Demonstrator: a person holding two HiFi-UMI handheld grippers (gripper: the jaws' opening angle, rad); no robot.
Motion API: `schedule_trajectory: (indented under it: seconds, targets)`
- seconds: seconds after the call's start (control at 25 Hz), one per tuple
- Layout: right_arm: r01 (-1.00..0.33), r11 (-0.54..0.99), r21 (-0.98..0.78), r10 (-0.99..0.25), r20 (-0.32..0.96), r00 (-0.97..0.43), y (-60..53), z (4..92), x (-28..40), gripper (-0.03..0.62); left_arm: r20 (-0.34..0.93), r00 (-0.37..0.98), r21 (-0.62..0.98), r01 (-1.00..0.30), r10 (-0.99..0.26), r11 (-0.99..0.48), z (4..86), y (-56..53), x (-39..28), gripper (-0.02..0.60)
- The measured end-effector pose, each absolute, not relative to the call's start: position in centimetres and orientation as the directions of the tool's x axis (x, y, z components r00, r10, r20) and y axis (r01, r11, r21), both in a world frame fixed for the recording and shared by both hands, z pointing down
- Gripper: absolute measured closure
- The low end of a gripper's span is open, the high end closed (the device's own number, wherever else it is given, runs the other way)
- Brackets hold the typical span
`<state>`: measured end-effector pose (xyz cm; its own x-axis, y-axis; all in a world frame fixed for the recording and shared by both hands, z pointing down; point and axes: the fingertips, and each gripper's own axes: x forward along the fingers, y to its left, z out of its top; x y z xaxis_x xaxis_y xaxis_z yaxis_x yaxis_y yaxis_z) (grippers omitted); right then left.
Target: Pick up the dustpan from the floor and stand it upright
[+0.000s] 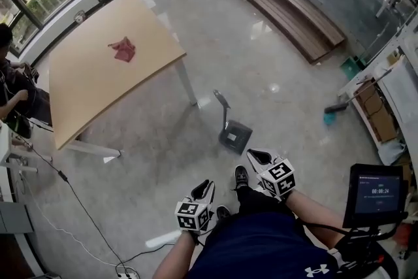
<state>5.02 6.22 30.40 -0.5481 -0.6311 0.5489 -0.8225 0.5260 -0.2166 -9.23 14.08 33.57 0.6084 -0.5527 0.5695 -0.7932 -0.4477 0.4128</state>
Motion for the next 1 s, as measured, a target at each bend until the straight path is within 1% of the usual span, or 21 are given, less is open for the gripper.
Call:
schedule_trajectory:
  seconds: [0.28, 0.52, 0.6, 0.72, 0.84, 1.0]
  targets:
    - [-0.868, 0.482, -0.118, -0.723, 0.507, -0.47, 10.6, 27.2, 4.2, 0.583, 0.522, 0.628, 0.408, -0.778, -0.577, -0.478, 31.8, 17.3, -12.0, 0.52]
    - [-0.882, 0.463, -0.091, -0.774, 0.443, -0.452, 12.0, 23.9, 4.0, 0.583, 0.527, 0.627, 0.366, -0.777, -0.575, -0.512, 30.1, 18.5, -12.6, 0.52]
    - [-0.873, 0.48, -0.083, -0.771, 0.436, -0.465, 13.0, 23.3, 4.2, 0.583, 0.527, 0.612, 0.354, -0.789, -0.59, -0.503, 29.3, 19.2, -12.3, 0.52]
    - [-0.873, 0.48, -0.086, -0.781, 0.411, -0.469, 13.4, 22.1, 6.2, 0.583, 0.516, 0.599, 0.353, -0.8, -0.612, -0.485, 28.6, 19.7, -10.3, 0.522]
    - [-0.884, 0.463, -0.067, -0.803, 0.39, -0.451, 13.9, 21.1, 8.4, 0.583, 0.506, 0.613, 0.374, -0.79, -0.607, -0.486, 28.9, 20.8, -8.5, 0.523]
    - [-0.901, 0.433, -0.04, -0.823, 0.389, -0.413, 13.4, 20.9, 10.2, 0.583, 0.519, 0.615, 0.391, -0.788, -0.593, -0.475, 30.1, 21.5, -8.1, 0.523]
